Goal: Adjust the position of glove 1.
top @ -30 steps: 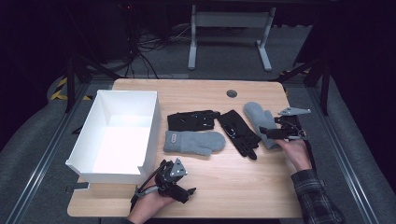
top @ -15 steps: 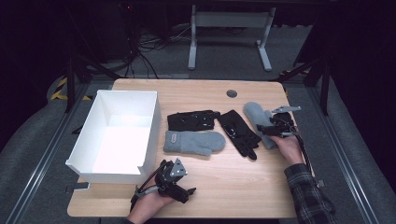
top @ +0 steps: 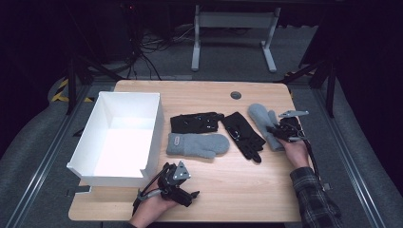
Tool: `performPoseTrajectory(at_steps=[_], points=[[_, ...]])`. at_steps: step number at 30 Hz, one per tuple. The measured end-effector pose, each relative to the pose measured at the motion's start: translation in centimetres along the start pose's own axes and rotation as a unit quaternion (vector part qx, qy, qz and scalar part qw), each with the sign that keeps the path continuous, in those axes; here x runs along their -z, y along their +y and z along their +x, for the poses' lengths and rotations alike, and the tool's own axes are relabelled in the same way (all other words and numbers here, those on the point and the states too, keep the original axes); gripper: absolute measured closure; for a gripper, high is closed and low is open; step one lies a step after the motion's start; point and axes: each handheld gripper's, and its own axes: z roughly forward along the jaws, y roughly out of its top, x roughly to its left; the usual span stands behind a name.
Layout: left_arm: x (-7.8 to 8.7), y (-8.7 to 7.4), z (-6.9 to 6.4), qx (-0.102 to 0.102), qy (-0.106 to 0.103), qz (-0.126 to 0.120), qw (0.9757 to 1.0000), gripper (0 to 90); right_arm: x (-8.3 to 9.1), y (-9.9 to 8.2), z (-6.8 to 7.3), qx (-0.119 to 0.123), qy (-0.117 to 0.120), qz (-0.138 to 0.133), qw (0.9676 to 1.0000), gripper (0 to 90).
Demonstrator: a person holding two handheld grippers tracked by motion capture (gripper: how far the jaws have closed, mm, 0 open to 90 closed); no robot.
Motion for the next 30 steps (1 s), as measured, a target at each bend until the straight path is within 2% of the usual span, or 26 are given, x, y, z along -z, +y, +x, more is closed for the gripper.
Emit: performPoseTrajectory(at_steps=[7, 9, 12, 17, 24, 30], points=[[0.0, 0.0, 0.0, 0.000, 0.000, 0.000, 1.0000, 0.3, 1.3, 0.2, -0.4, -0.010, -0.009, -0.014, 0.9998, 79.9], [0.0, 0.0, 0.0, 0.000, 0.000, 0.000, 1.0000, 0.3, 2.1, 0.3, -0.6, -0.014, -0.009, -0.026, 0.9995, 79.9], [0.0, 0.0, 0.0, 0.000, 0.000, 0.000, 1.0000, 0.3, 3.6, 0.6, -0.8, -0.022, -0.006, -0.044, 0.9988, 79.9], [0.0, 0.0, 0.0, 0.000, -0.001, 0.000, 1.0000, 0.2, 5.1, 0.7, -0.4, -0.023, 0.007, -0.048, 0.9986, 79.8], [0.0, 0.0, 0.0, 0.000, 0.000, 0.000, 1.0000, 0.2, 7.1, 0.7, 1.7, -0.003, 0.037, -0.059, 0.9976, 79.7], [0.0, 0.0, 0.0, 0.000, 0.000, 0.000, 1.0000, 0.3, 8.5, 0.5, 3.7, 0.013, 0.075, -0.070, 0.9946, 79.6]])
